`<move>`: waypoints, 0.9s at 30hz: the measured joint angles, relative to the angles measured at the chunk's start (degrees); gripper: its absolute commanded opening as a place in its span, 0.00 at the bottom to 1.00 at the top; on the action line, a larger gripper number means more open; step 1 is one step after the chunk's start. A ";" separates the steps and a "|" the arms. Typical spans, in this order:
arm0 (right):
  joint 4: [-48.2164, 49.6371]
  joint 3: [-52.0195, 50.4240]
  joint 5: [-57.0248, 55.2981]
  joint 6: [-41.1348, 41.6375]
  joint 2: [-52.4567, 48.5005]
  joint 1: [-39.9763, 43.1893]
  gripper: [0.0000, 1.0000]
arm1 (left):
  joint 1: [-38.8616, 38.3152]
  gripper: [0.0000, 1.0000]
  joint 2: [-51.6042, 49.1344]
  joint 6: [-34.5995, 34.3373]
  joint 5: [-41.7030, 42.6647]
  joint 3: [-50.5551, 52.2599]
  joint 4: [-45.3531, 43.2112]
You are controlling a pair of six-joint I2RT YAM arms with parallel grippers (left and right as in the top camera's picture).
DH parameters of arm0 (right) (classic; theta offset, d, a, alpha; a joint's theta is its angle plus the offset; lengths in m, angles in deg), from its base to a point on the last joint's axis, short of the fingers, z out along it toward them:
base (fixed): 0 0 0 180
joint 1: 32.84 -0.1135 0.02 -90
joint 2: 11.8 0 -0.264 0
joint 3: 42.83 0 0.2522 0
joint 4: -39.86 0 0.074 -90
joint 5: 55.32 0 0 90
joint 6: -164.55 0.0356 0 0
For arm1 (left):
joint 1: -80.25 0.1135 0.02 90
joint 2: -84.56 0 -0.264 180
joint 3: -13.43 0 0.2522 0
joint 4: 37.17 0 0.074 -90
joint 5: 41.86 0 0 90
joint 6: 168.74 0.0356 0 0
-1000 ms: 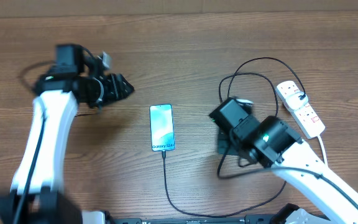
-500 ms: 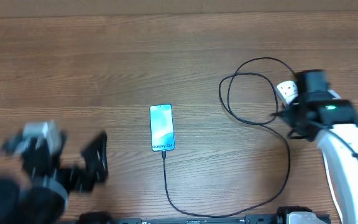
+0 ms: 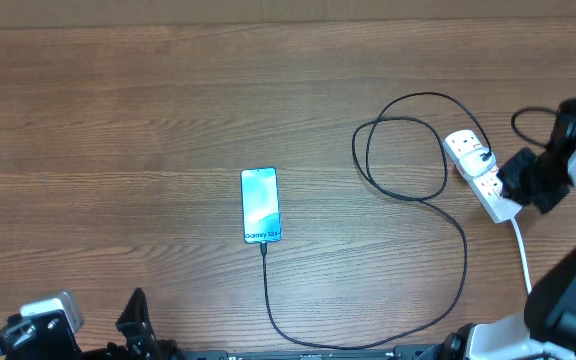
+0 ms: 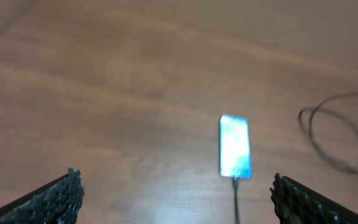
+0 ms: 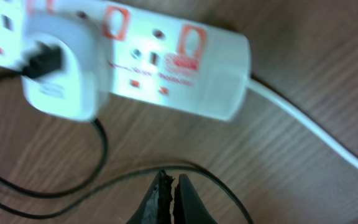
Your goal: Plug charger to phone and switch on socket
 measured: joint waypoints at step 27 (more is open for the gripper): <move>0.20 13.97 3.34 -3.98 -17.73 0.39 0.04 | 0.00 1.00 7.63 -0.02 -0.26 0.07 1.84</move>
